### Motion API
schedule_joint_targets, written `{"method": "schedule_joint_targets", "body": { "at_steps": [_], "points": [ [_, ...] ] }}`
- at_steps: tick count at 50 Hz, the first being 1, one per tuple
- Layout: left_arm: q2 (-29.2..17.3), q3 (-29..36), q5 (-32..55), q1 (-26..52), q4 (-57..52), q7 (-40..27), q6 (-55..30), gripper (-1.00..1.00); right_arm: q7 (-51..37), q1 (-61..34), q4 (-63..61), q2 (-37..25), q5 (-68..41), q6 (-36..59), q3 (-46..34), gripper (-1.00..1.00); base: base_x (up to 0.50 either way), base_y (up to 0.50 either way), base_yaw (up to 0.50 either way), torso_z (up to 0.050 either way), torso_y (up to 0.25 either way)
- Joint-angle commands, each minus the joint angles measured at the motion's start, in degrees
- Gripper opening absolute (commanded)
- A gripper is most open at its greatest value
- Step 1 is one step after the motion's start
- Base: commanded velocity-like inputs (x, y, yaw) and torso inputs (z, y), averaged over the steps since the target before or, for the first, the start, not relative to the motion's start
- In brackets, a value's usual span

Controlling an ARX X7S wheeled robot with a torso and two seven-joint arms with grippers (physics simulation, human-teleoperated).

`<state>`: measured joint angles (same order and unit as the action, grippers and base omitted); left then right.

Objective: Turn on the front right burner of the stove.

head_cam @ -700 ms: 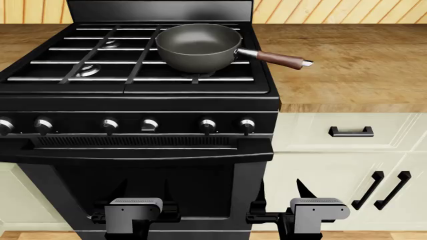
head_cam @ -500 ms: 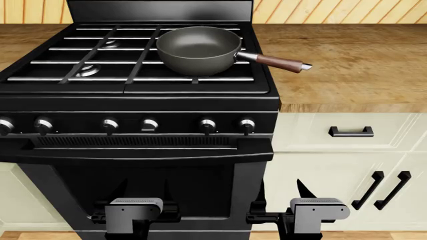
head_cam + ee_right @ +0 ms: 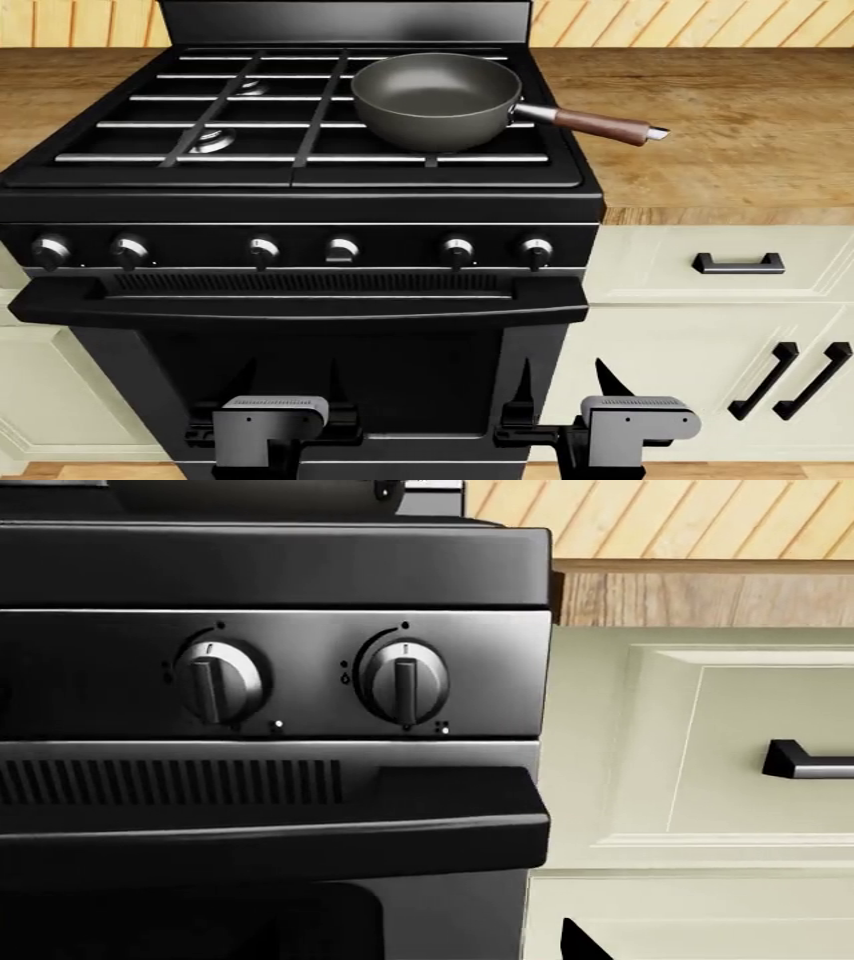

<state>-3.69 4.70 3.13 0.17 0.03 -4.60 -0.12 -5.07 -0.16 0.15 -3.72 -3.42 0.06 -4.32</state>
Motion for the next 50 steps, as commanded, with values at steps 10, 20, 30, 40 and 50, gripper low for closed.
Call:
{"method": "schedule_joint_targets", "body": {
  "at_steps": [10, 20, 30, 40, 50],
  "points": [
    [-1.6, 1.76, 1.27, 0.03, -0.01, -1.69, 0.02, 1.0, -1.65, -0.09, 0.1, -1.34, -1.62, -0.39, -1.72, 1.0, 0.0, 0.44, 0.0, 0.0, 0.0],
    [-2.27, 2.63, 1.37, 0.05, 0.01, -2.71, -0.06, 1.0, -2.39, -0.16, 0.21, -1.93, -2.44, -0.72, -2.4, 1.0, 0.0, 0.01, 0.0, 0.0, 0.0],
    [-2.78, 3.3, 1.76, 0.17, 0.07, -3.42, -0.04, 1.0, -3.04, -0.31, 0.27, -2.48, -3.05, -0.88, -3.05, 1.0, 0.0, 0.0, 0.0, -0.05, 0.0],
    [-3.23, 3.94, 2.12, 0.26, 0.0, -4.03, -0.11, 1.0, -3.6, -0.35, 0.25, -2.98, -3.57, -1.02, -3.64, 1.0, 0.0, 0.0, 0.0, -0.05, 0.0],
    [-3.66, 4.48, 2.46, 0.27, -0.04, -4.58, -0.04, 1.0, -4.14, -0.31, 0.17, -3.42, -4.0, -1.2, -4.17, 1.0, 0.0, 0.0, 0.0, -0.05, 0.0]
  ]
}}
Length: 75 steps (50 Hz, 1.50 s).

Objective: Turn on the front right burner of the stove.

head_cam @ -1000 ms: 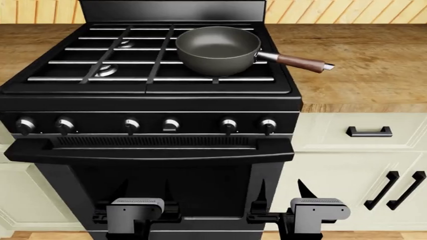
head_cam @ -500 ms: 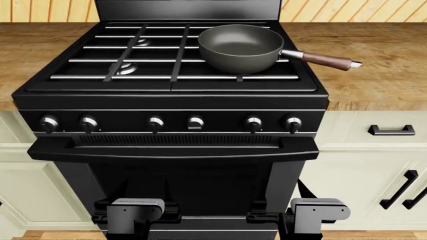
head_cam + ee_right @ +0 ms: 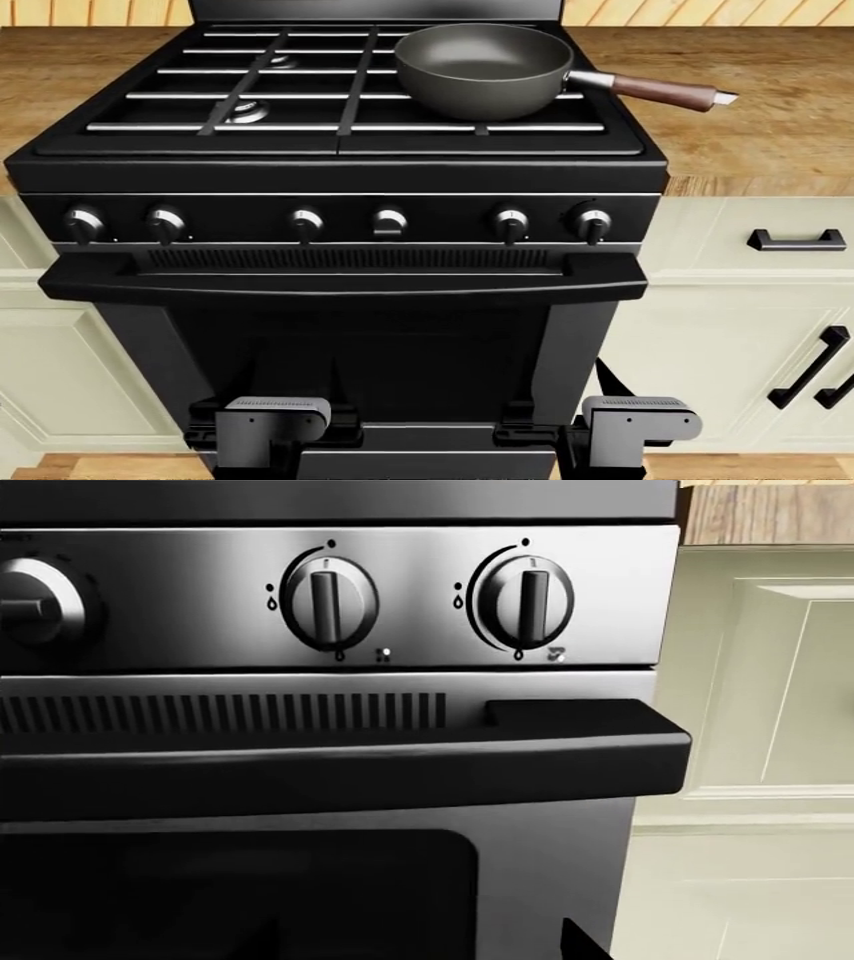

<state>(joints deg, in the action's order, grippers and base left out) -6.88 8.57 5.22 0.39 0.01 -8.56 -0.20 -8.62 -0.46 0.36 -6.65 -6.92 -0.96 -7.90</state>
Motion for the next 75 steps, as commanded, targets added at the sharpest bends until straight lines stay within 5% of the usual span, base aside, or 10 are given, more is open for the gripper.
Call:
{"method": "schedule_joint_targets", "body": {
  "at_steps": [1, 13, 23, 30, 50, 75],
  "points": [
    [-0.5, 0.66, 0.41, 0.06, 0.0, -0.67, 0.06, 1.0, -0.64, 0.0, -0.05, -0.54, -0.55, -0.2, -0.64, 1.0, 0.0, 0.0, 0.0, -0.05, 0.0],
    [-2.48, 0.72, -1.87, -2.09, -4.25, -3.11, -0.63, 1.0, -2.5, 1.98, -8.35, -1.57, -0.52, 1.4, -1.0, 1.0, 0.0, 0.0, 0.0, -0.019, 0.0],
    [-5.1, -0.68, 0.43, -10.07, -35.63, -4.18, -2.37, 1.0, -7.42, 6.93, -45.65, -4.62, 6.77, 20.96, -4.31, 1.0, 0.0, 0.0, 0.0, 0.0, 0.0],
    [-3.58, -0.74, 3.42, -12.4, -47.74, -6.29, -1.17, 1.0, -8.83, 5.71, -59.23, -4.8, 11.92, 33.14, -7.75, 1.0, 0.0, 0.0, 0.0, 0.0, 0.0],
    [-4.53, 0.51, 2.56, -11.85, -45.98, -6.91, -0.46, 1.0, 0.71, 9.35, -60.3, 6.17, 23.52, 34.7, -0.59, 1.0, 0.0, 0.0, 0.0, 0.0, 0.0],
    [-5.61, 1.62, 1.65, -11.55, -45.05, -7.78, 0.42, 1.0, 0.9, 9.22, -60.09, 5.67, 20.66, 35.55, 0.99, 1.0, 0.09, 0.0, 0.0, 0.0, 0.0]
  ]
}}
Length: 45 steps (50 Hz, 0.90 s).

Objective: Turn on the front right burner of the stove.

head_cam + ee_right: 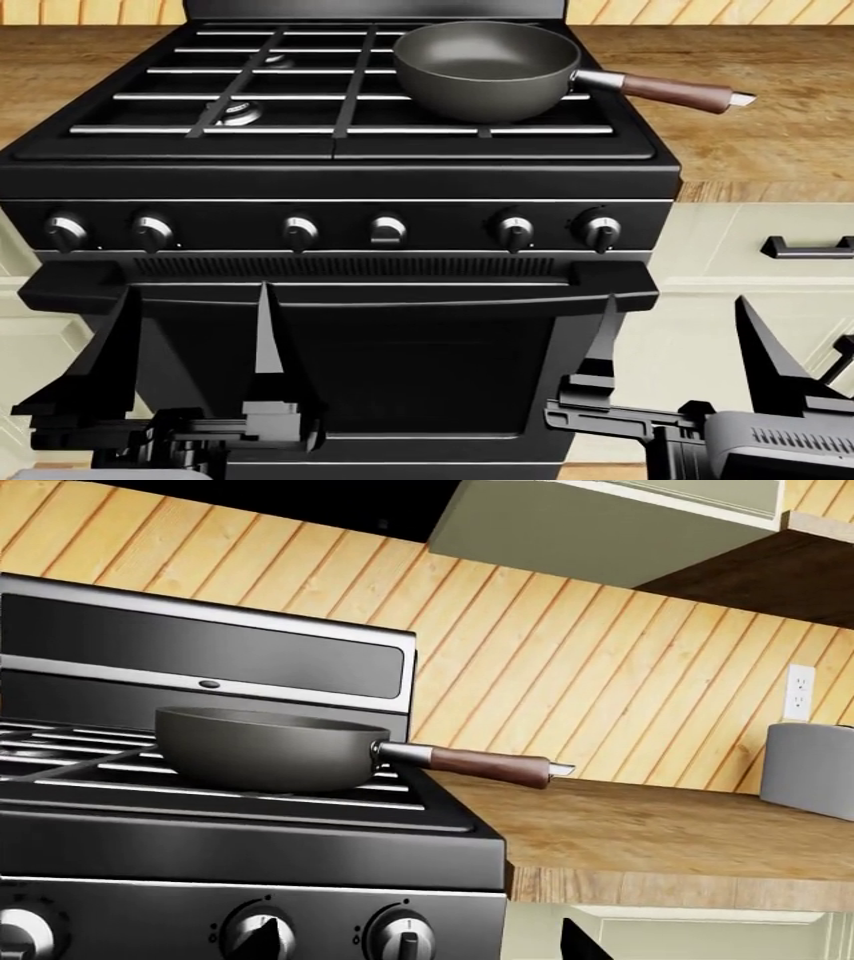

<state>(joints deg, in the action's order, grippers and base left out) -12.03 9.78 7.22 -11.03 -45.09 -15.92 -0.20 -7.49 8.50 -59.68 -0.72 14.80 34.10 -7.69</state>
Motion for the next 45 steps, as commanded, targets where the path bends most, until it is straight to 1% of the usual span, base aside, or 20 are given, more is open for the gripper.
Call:
{"method": "schedule_joint_targets", "body": {
  "at_steps": [1, 45],
  "points": [
    [-0.5, 0.45, -0.36, -0.11, 0.06, -0.47, 0.43, 1.0, -0.49, 0.28, 0.02, -0.46, -1.34, 0.48, 0.83, 1.0, 0.14, 0.0, 0.0, 0.0, 0.0],
    [-1.88, 1.96, -0.78, 0.4, 0.72, -2.09, 0.74, 1.0, -5.97, 0.89, 2.77, -4.21, -7.67, -0.86, 1.97, 1.0, 0.14, 0.0, 0.0, 0.0, 0.0]
  ]
}}
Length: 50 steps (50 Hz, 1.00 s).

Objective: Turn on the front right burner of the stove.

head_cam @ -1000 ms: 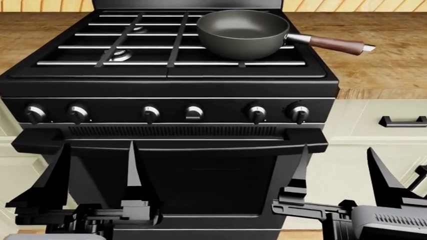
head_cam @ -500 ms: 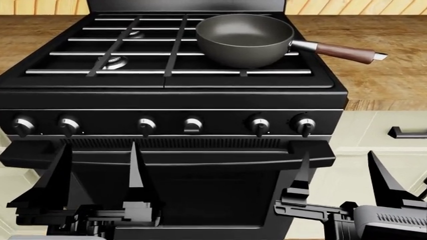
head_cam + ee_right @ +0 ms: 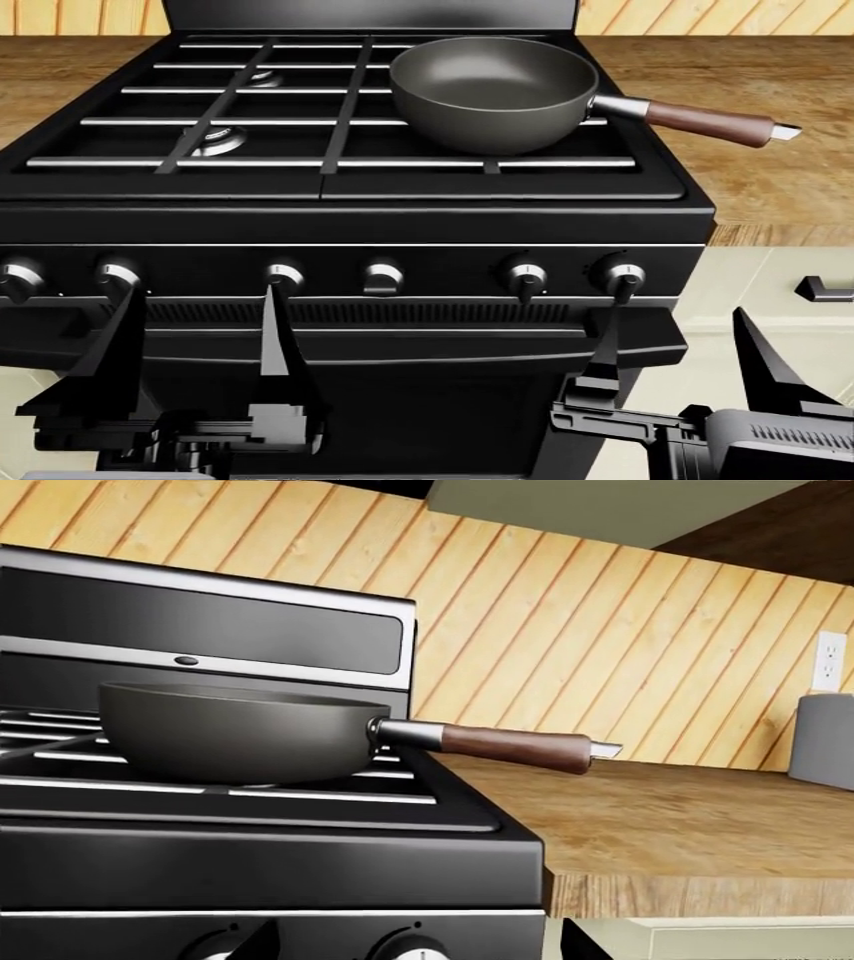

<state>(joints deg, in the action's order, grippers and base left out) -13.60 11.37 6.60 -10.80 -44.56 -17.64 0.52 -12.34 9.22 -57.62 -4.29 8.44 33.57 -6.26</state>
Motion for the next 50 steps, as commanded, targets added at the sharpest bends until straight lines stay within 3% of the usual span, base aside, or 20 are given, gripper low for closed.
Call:
{"method": "schedule_joint_targets", "body": {
  "at_steps": [1, 10, 19, 22, 29, 50],
  "points": [
    [-0.34, 0.4, -0.16, 0.19, 0.21, -0.4, 0.01, 1.0, -1.22, 0.16, 0.75, -0.69, -1.41, -0.29, 0.62, 1.0, 0.03, 0.0, 0.0, 0.0, 0.0],
    [-0.51, 0.65, 0.11, 0.45, 0.47, -0.67, 0.1, 1.0, -1.11, 0.12, 1.14, -0.12, -6.26, 0.53, 3.99, 1.0, 0.0, 0.0, 0.0, 0.0, 0.0],
    [-0.76, 1.06, 0.49, 0.83, 0.94, -0.75, -0.1, 1.0, 2.16, -2.18, -1.97, -0.24, -15.99, 14.16, 11.37, 1.0, 0.0, 0.0, 0.0, 0.0, 0.0],
    [-0.8, 1.21, 0.42, 0.95, 1.22, -0.83, -0.09, 1.0, -2.09, -3.27, -2.35, -4.07, -21.8, 17.16, 12.04, 1.0, 0.0, 0.0, 0.0, 0.0, 0.0],
    [-0.9, 1.56, 0.3, 1.23, 1.76, -1.0, -0.03, 1.0, -24.83, -8.03, -2.29, -20.97, -45.5, 18.08, 10.31, 1.0, 0.0, 0.0, 0.0, 0.0, 0.0],
    [-1.3, 1.93, 0.99, 1.9, 2.86, -1.5, 0.39, 1.0, -24.68, -13.24, 6.68, -23.68, -53.09, 21.67, 14.28, 1.0, 0.0, 0.0, 0.0, 0.0, 0.0]
  ]
}}
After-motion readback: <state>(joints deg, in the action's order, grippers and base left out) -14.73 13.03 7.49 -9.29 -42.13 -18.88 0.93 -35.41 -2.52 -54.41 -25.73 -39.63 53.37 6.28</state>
